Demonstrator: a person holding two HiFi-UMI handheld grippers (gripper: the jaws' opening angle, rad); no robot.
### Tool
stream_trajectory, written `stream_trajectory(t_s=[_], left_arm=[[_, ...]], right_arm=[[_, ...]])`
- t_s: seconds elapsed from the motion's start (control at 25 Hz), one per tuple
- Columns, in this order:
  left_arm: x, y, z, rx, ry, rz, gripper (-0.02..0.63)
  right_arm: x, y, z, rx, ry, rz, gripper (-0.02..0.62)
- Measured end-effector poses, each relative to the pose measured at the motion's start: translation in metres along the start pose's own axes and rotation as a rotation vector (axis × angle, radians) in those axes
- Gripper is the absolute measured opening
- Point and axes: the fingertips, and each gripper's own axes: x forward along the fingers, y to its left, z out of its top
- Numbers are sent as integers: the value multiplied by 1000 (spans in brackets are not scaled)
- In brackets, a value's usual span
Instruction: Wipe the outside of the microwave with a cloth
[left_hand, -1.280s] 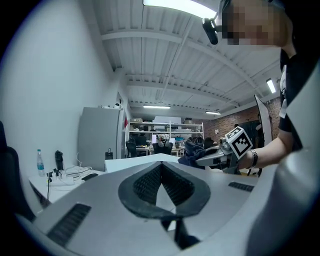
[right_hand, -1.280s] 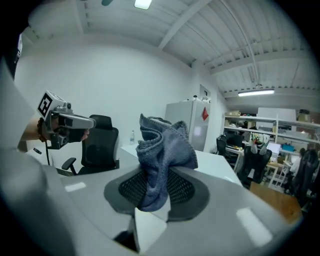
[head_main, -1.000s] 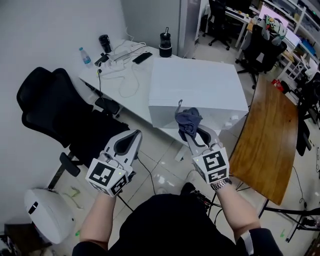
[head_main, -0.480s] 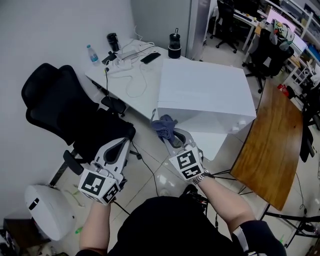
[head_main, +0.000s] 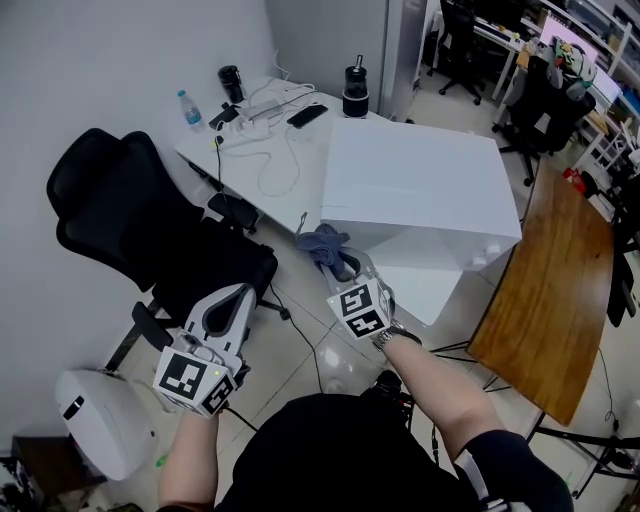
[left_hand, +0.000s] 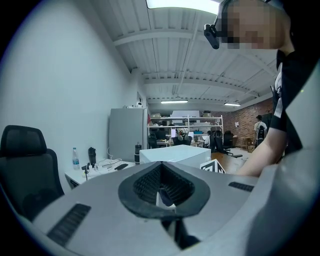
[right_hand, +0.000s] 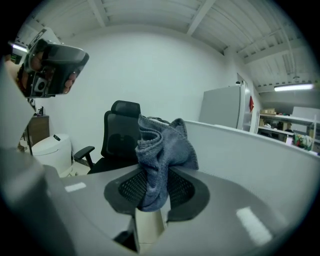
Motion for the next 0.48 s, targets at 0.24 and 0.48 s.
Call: stream_trajectory(t_s=[0.24, 0.48], left_arm=[[0, 6, -1, 12, 17, 4, 5], [4, 5, -1, 17, 19, -18, 5]], right_arm=[[9, -16, -8, 23, 9, -50, 96], [0, -30, -16, 34, 19, -99, 95]])
